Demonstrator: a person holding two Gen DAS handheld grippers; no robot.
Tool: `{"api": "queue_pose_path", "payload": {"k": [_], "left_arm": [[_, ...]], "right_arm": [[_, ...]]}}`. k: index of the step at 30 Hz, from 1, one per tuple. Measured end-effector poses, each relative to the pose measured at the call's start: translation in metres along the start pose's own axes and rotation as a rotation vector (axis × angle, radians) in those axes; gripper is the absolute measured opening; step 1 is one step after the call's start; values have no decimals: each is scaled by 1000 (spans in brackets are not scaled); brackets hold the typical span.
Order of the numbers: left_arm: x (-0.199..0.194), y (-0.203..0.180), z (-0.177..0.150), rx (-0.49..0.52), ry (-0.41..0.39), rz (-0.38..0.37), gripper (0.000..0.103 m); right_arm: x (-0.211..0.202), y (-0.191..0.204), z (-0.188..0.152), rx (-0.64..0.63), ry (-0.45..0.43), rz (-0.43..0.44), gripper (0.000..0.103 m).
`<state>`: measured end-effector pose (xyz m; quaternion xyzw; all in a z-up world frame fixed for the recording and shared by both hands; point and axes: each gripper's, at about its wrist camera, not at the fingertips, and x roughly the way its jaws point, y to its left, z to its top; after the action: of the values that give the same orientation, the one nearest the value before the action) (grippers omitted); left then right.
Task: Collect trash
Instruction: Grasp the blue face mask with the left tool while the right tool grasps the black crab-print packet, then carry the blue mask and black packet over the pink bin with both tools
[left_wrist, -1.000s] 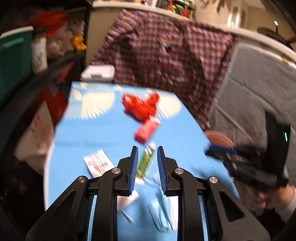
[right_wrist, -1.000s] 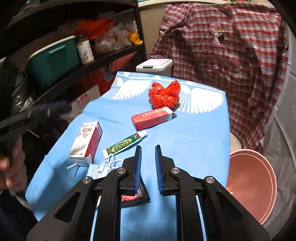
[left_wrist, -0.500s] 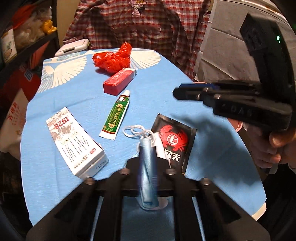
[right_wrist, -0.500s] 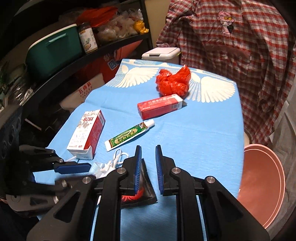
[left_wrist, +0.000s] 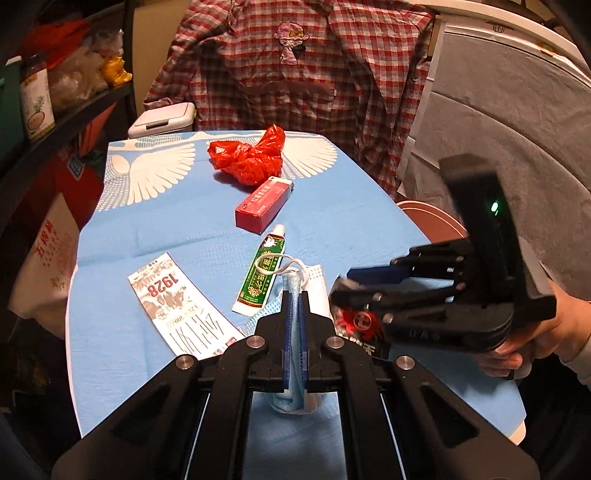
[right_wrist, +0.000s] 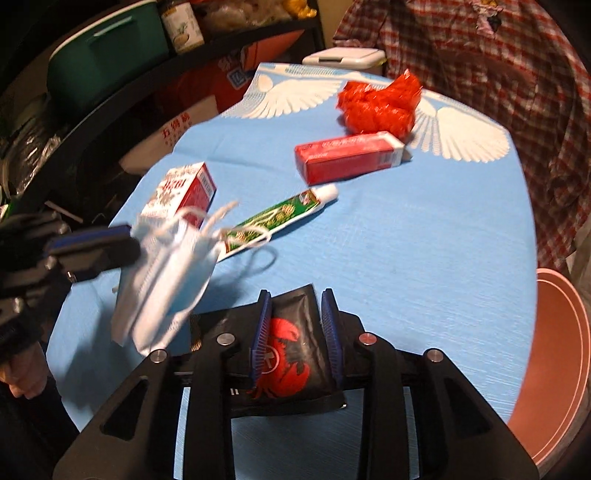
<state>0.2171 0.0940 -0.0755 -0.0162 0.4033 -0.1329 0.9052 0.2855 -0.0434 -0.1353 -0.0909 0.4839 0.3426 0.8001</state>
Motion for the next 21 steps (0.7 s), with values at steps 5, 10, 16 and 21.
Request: {"api": "queue_pose_path", "payload": {"k": [5, 10, 16, 21], "left_arm": [[0, 4, 4, -3, -7, 1, 4], [-1, 6, 7, -7, -20, 6, 4], [-5, 7, 12, -9, -39, 11, 4], [-10, 7, 17, -13, -57, 16, 4]], "right_arm": [[1, 1, 1, -11, 4, 0, 32], [-1, 0, 0, -13, 2, -9, 15], [-11, -1, 0, -18, -19, -13, 1], [-30, -3, 2, -3, -69, 2, 0]]}}
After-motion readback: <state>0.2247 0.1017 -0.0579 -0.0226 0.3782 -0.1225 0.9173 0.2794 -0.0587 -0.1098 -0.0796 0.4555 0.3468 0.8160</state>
